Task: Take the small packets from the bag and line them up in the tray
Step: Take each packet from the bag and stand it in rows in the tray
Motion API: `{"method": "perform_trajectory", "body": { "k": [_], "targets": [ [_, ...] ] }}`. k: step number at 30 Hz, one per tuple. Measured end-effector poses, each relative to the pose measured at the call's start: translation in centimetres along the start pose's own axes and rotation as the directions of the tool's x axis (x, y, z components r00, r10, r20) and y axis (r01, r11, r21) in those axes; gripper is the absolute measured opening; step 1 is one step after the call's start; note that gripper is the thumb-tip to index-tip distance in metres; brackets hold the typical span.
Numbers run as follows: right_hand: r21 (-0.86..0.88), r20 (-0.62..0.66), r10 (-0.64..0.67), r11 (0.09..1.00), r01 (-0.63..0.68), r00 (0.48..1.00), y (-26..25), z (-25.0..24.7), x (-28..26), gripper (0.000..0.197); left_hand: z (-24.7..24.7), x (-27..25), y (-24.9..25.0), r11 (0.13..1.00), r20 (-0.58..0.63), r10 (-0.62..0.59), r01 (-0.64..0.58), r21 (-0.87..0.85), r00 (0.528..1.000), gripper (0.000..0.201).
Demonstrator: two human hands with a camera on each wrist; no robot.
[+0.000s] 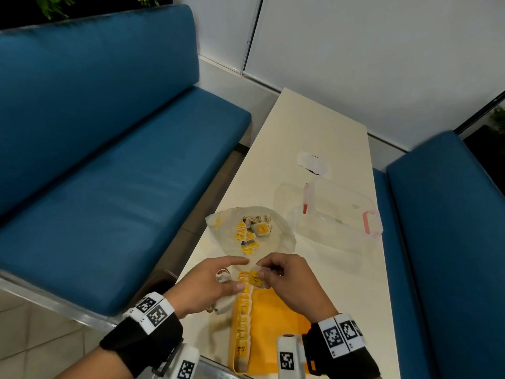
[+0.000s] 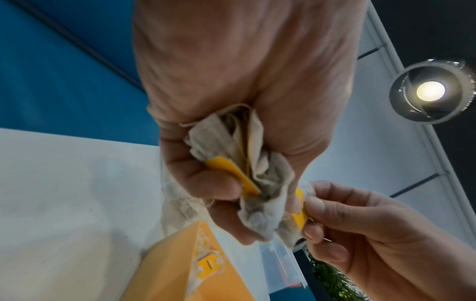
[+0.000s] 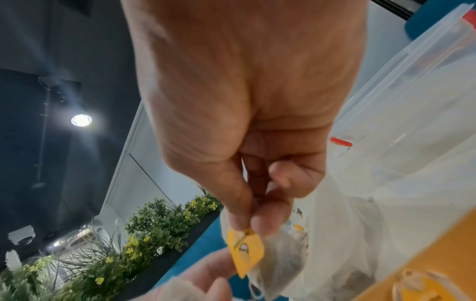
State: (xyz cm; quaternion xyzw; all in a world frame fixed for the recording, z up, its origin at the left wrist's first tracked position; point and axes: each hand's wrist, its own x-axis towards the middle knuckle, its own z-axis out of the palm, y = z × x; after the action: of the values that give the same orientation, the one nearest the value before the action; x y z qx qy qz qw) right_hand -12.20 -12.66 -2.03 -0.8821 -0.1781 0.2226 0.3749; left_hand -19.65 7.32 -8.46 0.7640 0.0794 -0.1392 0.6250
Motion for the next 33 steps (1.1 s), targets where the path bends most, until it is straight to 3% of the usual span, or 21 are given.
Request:
{"method": "perform_trajectory", "body": {
  "k": [4,9,15,21,27,30,33],
  "targets": [
    [0.023,-0.008,-0.02,1.0,0.021,1.0,-0.1,0.6,-0.1,0.01,1.6,0.3,1.1,0.998,-0.056,0.042,-0.04,0.048,0.998,0.008],
    [0.202,-0.118,0.065,0.978,-0.04,0.991,1.2,1.3,-0.3,0.018,1.9,0.4,0.9,1.0,-0.162,0.01,-0.006,0.024,0.987,0.009],
    [0.278,-0.116,0.109,0.958,-0.073,0.987,2.8,2.6,-0.8,0.008,2.8,0.2,1.1,1.0,-0.15,0.002,0.001,0.026,0.989,0.009],
    [0.26,-0.07,0.246,0.94,-0.221,0.967,5.9,1.3,-0.8,0.005,1.8,-0.2,-0.5,0.993,-0.196,-0.116,0.116,-0.011,0.974,0.024],
    [0.153,0.093,0.381,0.908,-0.391,0.92,9.5,2.5,0.5,0.014,2.5,0.6,-2.4,0.962,-0.127,-0.22,0.237,0.138,0.967,0.054],
    [0.138,0.063,0.437,0.887,-0.441,0.897,10.1,3.7,1.4,0.014,3.0,1.2,-2.7,0.943,-0.094,-0.211,0.228,0.244,0.973,0.069],
    [0.188,-0.005,0.473,0.866,-0.464,0.881,10.3,4.8,2.0,0.009,3.2,1.6,-2.8,0.931,-0.064,-0.192,0.202,0.305,0.979,0.067]
  ]
}}
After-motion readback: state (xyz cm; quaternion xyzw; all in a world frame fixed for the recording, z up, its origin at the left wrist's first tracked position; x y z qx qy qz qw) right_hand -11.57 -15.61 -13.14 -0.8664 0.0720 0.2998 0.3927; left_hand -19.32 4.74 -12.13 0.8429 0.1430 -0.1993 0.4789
